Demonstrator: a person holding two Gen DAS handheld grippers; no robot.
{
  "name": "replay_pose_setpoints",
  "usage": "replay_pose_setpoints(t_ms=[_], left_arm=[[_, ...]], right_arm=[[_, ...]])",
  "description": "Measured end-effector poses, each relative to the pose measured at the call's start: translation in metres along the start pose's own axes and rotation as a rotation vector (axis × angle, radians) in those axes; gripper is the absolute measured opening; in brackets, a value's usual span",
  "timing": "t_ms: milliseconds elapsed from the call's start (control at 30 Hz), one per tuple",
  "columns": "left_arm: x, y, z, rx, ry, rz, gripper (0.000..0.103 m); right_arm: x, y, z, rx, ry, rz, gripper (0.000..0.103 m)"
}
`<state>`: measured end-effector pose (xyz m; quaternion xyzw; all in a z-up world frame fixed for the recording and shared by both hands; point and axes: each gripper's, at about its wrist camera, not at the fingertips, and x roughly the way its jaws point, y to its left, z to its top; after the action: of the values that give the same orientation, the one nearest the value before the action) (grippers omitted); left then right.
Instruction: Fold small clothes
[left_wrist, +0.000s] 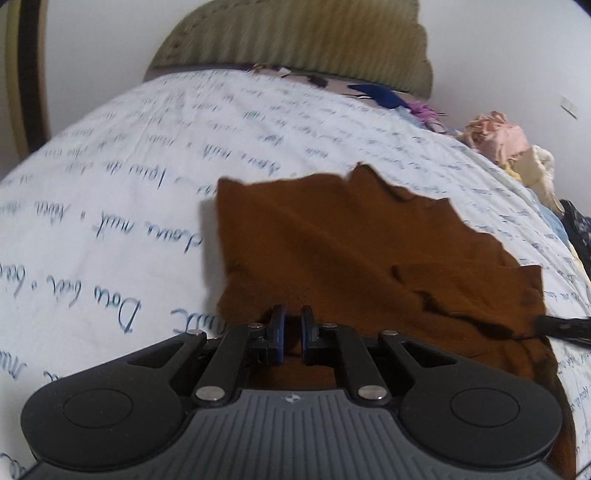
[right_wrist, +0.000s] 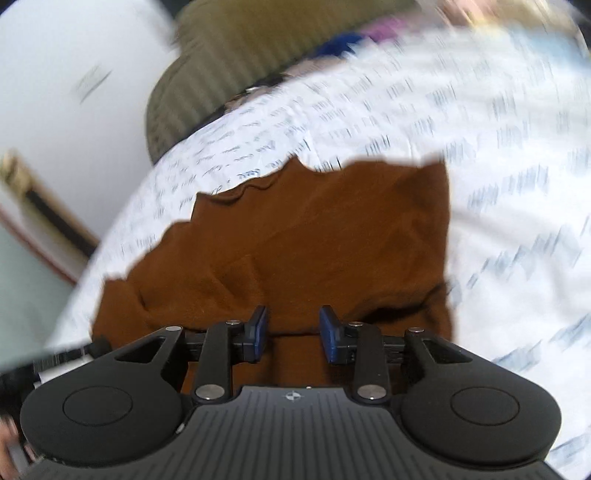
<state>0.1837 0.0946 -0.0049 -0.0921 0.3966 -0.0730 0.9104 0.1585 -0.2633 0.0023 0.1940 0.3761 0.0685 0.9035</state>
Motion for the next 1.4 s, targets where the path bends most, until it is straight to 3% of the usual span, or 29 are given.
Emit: replay_pose_setpoints(t_ms=[67,133,233,367,533,733,833,1067,1233,1400], left_arm=[[0.004,0.000,-0.002,0.005,-0.002,0.006,0.008],[0.005,-0.004,-0.003,0.016,-0.007,0.023,0.008],[0.009,-0.005,-0.005,-0.008,0.006,0.045,0.008],[0.008,0.001,-0.010,-0.060,-0.009,0.036,0.008],[0.008,0.006,-0.019,-0.097,-0.044,0.015,0.008],[0.007,0.005,-0.028,-0.101,-0.097,0.015,0.008],[0.006,0.005,-0.032,-0.099,-0.121,0.013,0.008],[0.006,0.018,-0.041,-0.150,-0.171,-0.047,0.008],[0.007,0.030,-0.045,-0.222,-0.179,-0.102,0.008],[0.007,0.022,-0.044,-0.186,-0.187,-0.072,0.008]], right_arm=[[-0.012,0.018,0.002,-0.138,-0.056,-0.033,0.035],[-0.010,0.046,0.003,-0.286,-0.068,-0.007,0.035],[0.012,0.090,0.002,-0.455,-0.052,0.083,0.035],[0.048,0.141,-0.011,-0.711,-0.036,0.084,0.034],[0.071,0.160,-0.015,-0.790,0.010,0.087,0.033],[0.077,0.164,-0.024,-0.831,0.038,0.074,0.033],[0.085,0.164,-0.028,-0.835,0.046,0.037,0.014],[0.077,0.149,-0.024,-0.775,0.001,0.034,0.007],[0.060,0.111,-0.004,-0.551,-0.083,0.001,0.006],[0.031,0.055,0.015,-0.327,-0.230,-0.119,0.006]])
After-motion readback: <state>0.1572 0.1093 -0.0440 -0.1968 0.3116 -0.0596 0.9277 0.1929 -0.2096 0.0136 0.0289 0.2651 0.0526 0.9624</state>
